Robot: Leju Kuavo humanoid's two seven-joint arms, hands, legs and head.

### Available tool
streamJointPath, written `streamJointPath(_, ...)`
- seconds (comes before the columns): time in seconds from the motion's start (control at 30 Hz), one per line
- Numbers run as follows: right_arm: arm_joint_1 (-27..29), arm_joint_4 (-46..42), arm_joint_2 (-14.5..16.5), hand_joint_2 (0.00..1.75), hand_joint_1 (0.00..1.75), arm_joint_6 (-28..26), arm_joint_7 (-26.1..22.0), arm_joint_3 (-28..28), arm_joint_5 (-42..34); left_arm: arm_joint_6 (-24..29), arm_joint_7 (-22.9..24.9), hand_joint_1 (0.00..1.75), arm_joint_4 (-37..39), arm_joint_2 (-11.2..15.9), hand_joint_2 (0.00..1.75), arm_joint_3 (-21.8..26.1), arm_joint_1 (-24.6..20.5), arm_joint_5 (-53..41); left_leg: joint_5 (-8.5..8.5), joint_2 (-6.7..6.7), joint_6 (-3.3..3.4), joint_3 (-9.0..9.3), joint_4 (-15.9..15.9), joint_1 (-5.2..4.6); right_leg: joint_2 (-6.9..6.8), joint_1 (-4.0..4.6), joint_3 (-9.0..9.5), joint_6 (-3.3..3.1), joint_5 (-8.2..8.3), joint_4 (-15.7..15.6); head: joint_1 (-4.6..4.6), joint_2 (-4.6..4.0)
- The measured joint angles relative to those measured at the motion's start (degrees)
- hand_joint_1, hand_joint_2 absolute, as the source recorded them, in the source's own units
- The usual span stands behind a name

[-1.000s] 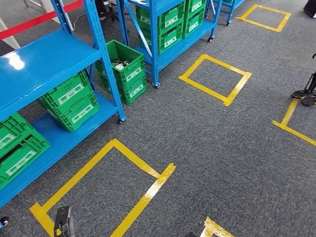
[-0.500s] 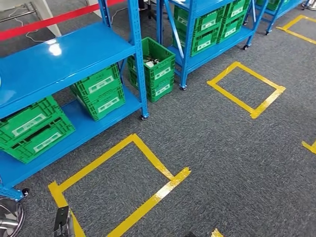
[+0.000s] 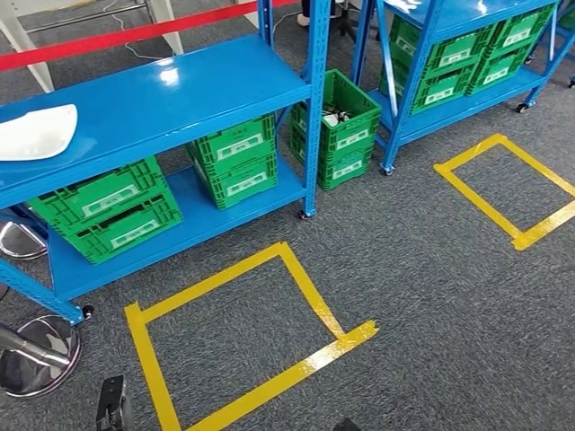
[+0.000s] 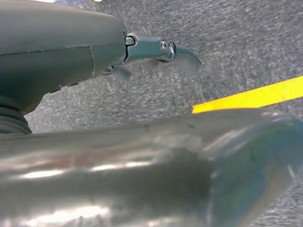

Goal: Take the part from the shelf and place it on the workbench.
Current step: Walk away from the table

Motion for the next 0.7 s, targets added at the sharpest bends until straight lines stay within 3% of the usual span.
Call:
streamJointPath(0.03, -0.1, 0.0, 0.0, 0.00, 0.00, -0.2, 0.0, 0.0, -0.1, 0.0, 0.0, 0.00, 0.0, 0.1, 0.00, 0.0, 0.1, 0.0, -0.01, -0.09, -0.29, -0.06, 0.0, 0.09, -0.10, -0.05, 0.10, -0.36, 0.10, 0.0, -0.04, 0.00)
streamJointPath(0.1, -0.1, 0.0, 0.0, 0.00, 0.00, -0.5, 0.2, 0.0, 0.0, 0.1, 0.0, 0.00, 0.0, 0.2, 0.00, 0.0, 0.2, 0.0, -1.15, 1.25, -0.85, -0.59, 1.4, 0.09, -0.47, -0.15, 0.31, -1.00, 0.27, -0.2, -0.25, 0.00)
streamJointPath(0.2, 0.0, 0.0, 0.0, 0.00, 0.00, -0.6, 0.3, -0.1, 0.1, 0.1, -0.1, 0.00, 0.0, 0.0, 0.00, 0.0, 0.0, 0.0, -6.12, 4.34, -1.52, -4.70, 10.8, 0.15, -1.41, -0.11, 0.52, -1.69, 0.18, -0.3, -0.72, 0.00)
streamJointPath(0.27, 0.2, 0.0, 0.0, 0.00, 0.00, -0.6, 0.3, -0.1, 0.1, 0.1, -0.1, 0.00, 0.0, 0.0, 0.00, 0.0, 0.0, 0.0, -7.42, 4.79, -1.61, -6.98, 15.8, 0.25, -1.92, -0.05, 0.59, -1.79, 0.06, -0.3, -0.72, 0.00)
streamJointPath(0.3, 0.3, 0.0, 0.0, 0.00, 0.00, -0.6, 0.3, -0.1, 0.1, 0.1, -0.1, 0.00, 0.0, 0.0, 0.00, 0.0, 0.1, 0.0, -6.41, 4.82, -1.54, -6.71, 15.2, 0.27, -2.08, -0.03, 0.68, -1.79, -0.01, -0.3, -0.73, 0.00)
streamJointPath(0.33, 0.3, 0.0, 0.0, 0.00, 0.00, -0.6, 0.3, -0.1, 0.1, 0.1, -0.2, 0.00, 0.0, 0.0, 0.00, 0.0, 0.1, 0.0, -4.48, 4.84, -1.35, -5.41, 12.5, 0.26, -2.19, -0.01, 0.85, -1.74, -0.10, -0.3, -0.73, 0.00)
streamJointPath(0.4, 0.3, 0.0, 0.0, 0.00, 0.00, -0.6, 0.2, -0.1, 0.1, 0.1, -0.3, 0.00, 0.0, 0.1, 0.00, 0.0, 0.0, 0.1, -0.92, 5.04, -0.77, -1.71, 4.8, 0.06, -2.35, 0.12, 1.16, -1.49, -0.37, -0.3, -0.73, 0.00)
streamJointPath(0.43, 0.3, 0.0, 0.0, 0.00, 0.00, -0.6, 0.2, -0.1, 0.1, 0.1, -0.4, 0.00, 0.0, 0.1, 0.00, 0.0, -0.1, 0.1, -0.22, 5.16, -0.52, -0.38, 2.0, -0.06, -2.40, 0.20, 1.16, -1.29, -0.47, -0.3, -0.72, 0.00)
streamJointPath(0.6, 0.2, 0.0, 0.0, 0.00, 0.00, -0.5, 0.0, -0.2, -0.4, -0.1, -0.5, 0.00, 0.0, 0.0, 0.00, 0.0, 0.0, 0.2, -0.39, 5.20, 0.49, 0.79, -0.7, -0.03, -2.51, 0.28, 0.63, 0.11, -1.31, 0.4, -0.64, 0.00)
streamJointPath(0.63, 0.2, 0.0, 0.0, 0.00, 0.00, -0.6, -0.1, -0.3, -0.6, -0.2, -0.5, 0.00, 0.0, 0.0, 0.00, 0.0, -0.1, 0.2, -0.29, 5.20, 0.82, 0.99, -1.0, 0.13, -2.43, 0.26, -0.30, 0.34, -2.37, 2.2, -0.56, 0.00)
streamJointPath(0.7, 0.2, 0.0, 0.0, 0.00, 0.00, -0.6, -0.1, -0.4, -0.9, -0.2, -0.5, 0.00, 0.0, 0.1, 0.00, 0.0, -0.2, 0.3, -0.32, 5.20, 1.30, 1.12, -1.1, 0.19, -2.32, 0.16, -3.91, 0.66, -5.45, 9.1, -0.44, 0.00)
